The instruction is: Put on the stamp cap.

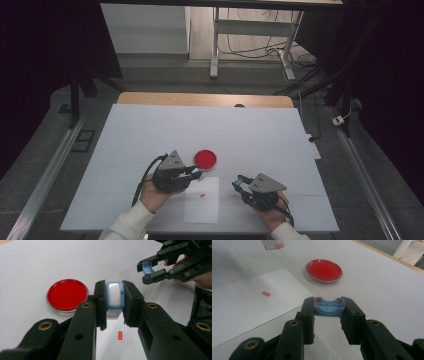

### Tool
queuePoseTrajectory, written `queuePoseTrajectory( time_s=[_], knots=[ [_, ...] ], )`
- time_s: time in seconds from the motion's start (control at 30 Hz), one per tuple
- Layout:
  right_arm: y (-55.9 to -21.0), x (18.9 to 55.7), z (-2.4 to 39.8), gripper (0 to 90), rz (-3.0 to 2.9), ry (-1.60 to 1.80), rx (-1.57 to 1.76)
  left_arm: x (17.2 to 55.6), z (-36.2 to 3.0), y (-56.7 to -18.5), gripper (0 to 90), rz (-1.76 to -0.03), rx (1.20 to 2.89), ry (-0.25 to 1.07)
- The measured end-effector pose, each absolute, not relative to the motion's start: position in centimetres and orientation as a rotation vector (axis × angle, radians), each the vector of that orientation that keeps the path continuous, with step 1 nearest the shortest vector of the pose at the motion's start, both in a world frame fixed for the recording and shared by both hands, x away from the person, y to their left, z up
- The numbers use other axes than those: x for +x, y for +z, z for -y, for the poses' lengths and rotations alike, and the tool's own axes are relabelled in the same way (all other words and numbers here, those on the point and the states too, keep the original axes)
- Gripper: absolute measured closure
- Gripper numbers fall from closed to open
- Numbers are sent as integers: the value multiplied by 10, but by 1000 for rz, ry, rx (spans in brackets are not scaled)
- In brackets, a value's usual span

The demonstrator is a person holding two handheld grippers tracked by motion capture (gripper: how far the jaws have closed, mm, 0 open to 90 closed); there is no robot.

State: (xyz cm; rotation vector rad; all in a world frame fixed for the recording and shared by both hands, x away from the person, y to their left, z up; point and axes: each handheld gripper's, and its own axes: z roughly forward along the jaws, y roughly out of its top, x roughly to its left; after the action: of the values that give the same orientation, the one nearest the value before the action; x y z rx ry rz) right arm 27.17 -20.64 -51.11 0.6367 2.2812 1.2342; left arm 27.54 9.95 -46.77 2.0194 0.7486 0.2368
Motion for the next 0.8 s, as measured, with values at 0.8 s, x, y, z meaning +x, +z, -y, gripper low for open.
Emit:
queuePoseTrajectory(
  time_s=[0.8],
  knots=[
    [-517,262,168,642,-2314,1260,552,274,-96,-468,741,-745,2017,243]
  ],
)
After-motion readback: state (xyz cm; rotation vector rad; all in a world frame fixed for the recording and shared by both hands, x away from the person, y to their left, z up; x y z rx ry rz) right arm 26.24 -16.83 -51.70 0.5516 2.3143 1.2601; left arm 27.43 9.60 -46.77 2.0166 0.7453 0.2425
